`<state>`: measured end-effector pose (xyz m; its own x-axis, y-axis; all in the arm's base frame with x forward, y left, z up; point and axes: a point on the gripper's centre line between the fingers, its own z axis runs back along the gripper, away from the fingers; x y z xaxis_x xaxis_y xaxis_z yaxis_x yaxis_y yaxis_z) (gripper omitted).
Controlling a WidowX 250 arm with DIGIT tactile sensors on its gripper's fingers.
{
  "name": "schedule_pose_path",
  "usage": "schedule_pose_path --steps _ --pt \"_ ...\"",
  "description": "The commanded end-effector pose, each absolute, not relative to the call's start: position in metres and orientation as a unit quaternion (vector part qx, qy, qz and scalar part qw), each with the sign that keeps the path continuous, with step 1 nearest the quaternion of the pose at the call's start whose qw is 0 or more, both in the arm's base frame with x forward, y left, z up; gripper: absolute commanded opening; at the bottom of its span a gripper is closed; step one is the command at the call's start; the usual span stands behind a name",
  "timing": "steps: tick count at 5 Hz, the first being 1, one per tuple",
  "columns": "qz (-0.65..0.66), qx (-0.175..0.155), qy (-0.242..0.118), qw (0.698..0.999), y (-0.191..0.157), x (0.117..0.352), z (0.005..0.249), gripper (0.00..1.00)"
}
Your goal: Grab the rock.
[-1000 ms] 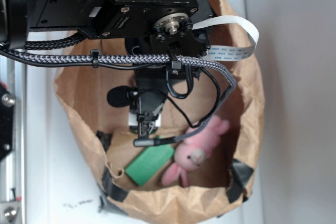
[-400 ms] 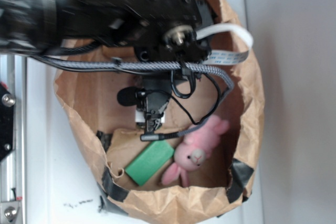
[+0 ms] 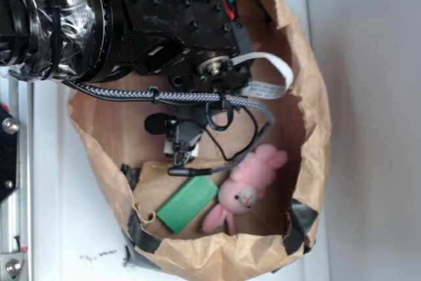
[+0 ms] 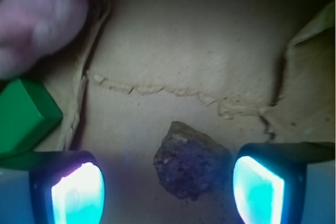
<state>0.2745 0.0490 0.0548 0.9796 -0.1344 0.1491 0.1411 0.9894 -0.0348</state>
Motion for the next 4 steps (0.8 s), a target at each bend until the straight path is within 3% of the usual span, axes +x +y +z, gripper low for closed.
schedule_pose_path --steps 1,2,4 --pt "-0.071 -0.003 -0.117 0.991 0.053 0.286 0.058 1.00" --pt "-0.064 0.024 -0.135 0.989 0.054 0.293 0.048 1.00" --pt "-0.074 0.053 -0.130 0.987 0.053 0.299 0.028 1.00"
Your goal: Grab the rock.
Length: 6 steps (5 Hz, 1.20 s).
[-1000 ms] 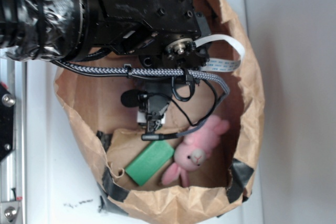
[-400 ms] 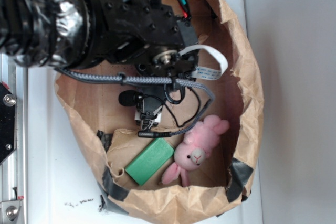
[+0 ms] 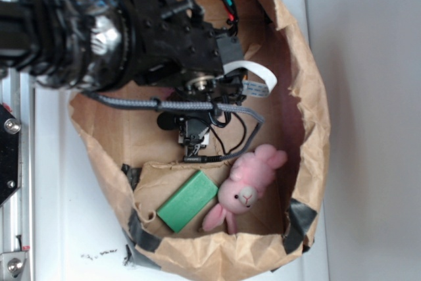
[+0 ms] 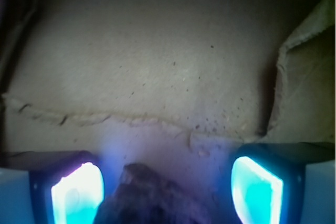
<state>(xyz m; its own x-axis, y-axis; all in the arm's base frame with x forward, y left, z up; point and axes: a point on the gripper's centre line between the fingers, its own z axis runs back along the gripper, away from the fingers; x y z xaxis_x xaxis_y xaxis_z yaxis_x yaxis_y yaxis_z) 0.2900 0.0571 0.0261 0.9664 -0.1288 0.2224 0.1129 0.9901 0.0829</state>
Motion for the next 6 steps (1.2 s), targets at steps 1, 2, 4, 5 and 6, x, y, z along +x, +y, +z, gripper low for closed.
schedule_pose_path --steps 1,2,4,5,6 --pt "-0.094 0.065 -0.127 0.985 0.048 0.291 0.019 1.00" --pt "-0.105 0.071 -0.130 0.983 0.045 0.284 0.017 1.00" --pt "-0.110 0.055 -0.088 0.988 0.049 0.269 0.029 1.00" --pt "-0.112 0.026 -0.091 0.989 0.053 0.262 0.048 1.00" --pt "-0.113 -0.002 -0.086 0.990 0.059 0.260 0.065 1.00"
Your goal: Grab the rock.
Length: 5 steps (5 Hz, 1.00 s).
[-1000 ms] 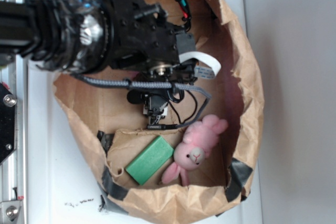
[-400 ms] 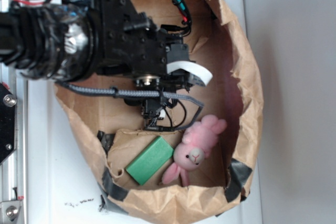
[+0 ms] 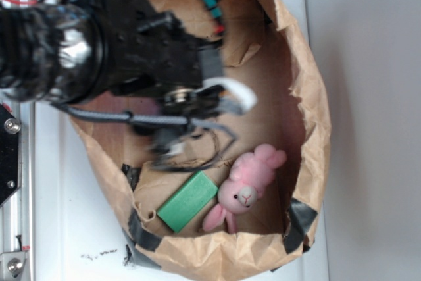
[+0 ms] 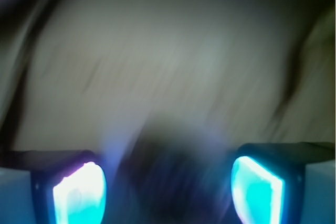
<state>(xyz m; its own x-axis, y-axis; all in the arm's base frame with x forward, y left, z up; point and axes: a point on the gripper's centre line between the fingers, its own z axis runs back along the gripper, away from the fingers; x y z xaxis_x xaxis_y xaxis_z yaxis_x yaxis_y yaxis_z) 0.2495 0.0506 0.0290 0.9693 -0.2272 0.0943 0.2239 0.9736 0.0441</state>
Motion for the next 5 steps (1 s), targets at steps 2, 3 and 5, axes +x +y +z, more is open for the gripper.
schedule_pose_path --steps 2,3,5 --pt "-0.110 -0.015 -0.080 0.991 0.0655 0.2570 0.0707 1.00" --pt "-0.106 -0.009 -0.087 0.990 0.0630 0.2580 0.0677 1.00" --pt "-0.105 -0.012 -0.091 0.990 0.0564 0.2645 0.0633 1.00"
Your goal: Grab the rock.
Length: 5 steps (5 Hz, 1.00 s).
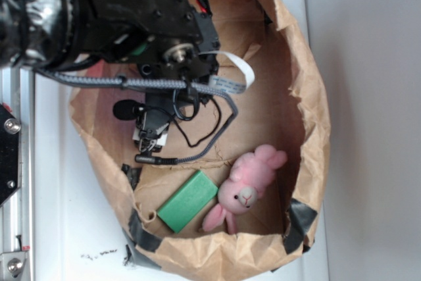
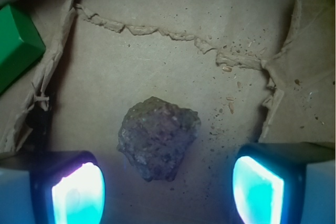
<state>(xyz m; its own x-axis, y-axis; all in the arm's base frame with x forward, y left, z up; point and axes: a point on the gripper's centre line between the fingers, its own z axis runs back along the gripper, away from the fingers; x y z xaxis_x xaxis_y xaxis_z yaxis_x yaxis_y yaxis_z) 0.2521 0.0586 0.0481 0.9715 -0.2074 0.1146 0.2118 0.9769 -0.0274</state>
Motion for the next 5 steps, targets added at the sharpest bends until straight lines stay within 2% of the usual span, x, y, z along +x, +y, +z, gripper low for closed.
schedule_pose_path --steps 1,5 --pt "-0.107 -0.008 -0.094 0.990 0.050 0.267 0.058 1.00" --pt "-0.125 0.004 -0.094 0.988 0.035 0.256 0.035 1.00"
